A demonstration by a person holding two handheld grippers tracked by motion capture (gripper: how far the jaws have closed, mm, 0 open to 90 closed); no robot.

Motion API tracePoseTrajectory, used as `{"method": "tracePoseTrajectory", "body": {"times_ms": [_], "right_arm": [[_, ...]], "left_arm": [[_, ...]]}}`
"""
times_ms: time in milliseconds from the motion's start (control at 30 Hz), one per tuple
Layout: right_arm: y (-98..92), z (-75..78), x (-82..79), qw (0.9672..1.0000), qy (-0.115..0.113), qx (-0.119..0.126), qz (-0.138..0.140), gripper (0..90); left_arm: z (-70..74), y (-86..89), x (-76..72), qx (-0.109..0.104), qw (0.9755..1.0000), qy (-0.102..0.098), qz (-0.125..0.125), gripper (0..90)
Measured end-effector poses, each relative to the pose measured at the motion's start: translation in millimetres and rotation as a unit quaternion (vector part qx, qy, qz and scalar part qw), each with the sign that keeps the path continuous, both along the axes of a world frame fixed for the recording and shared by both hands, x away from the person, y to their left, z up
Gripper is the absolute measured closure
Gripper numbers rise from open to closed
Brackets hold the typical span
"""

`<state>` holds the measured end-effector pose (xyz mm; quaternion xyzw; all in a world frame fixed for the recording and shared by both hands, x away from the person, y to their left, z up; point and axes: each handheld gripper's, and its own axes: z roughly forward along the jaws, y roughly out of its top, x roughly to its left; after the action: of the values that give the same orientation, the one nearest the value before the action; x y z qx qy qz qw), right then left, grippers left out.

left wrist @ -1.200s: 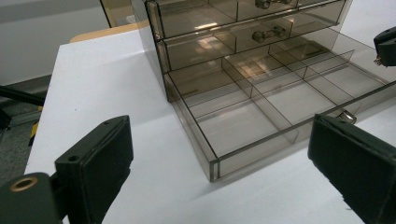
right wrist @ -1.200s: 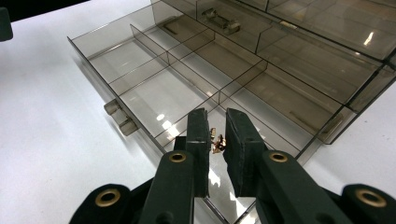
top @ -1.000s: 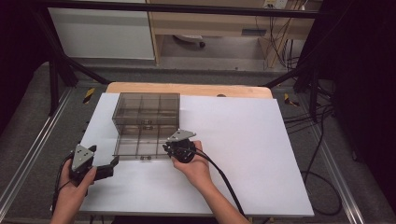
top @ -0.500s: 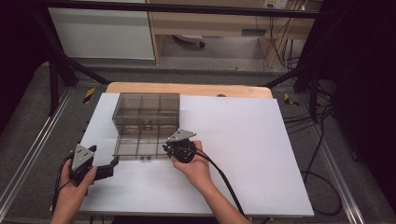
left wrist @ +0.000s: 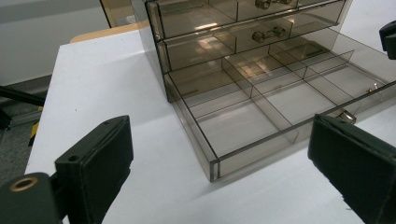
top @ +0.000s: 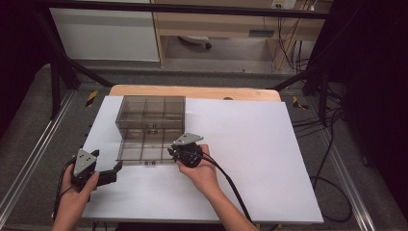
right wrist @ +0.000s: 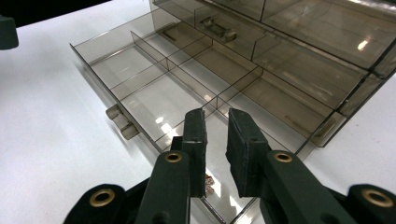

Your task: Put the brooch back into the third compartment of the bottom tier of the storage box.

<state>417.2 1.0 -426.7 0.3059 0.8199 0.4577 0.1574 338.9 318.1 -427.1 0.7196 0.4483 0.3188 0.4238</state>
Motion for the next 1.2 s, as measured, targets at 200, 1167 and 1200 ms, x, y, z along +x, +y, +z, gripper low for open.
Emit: {"method": "tracePoseTrajectory", "body": {"times_ms": [200, 1167, 1200], "right_arm": [[-4.2, 4.7, 0.3, 1.0000, -0.002, 0.006, -0.005, 77.5], [-37.0, 22.0, 7.8, 0.9981, -0.012, 0.037, -0.048, 74.8], [-38.2, 22.1, 8.3, 0.9980, -0.011, 0.038, -0.050, 74.6]], "left_arm": [[0.0, 0.1, 0.2, -0.001, 1.0000, 0.000, 0.000, 6.7], [-2.9, -1.3, 1.1, -0.001, 1.0000, 0.007, -0.002, 6.6], [-2.9, -1.0, 0.8, 0.000, 1.0000, 0.007, -0.001, 6.6]]}}
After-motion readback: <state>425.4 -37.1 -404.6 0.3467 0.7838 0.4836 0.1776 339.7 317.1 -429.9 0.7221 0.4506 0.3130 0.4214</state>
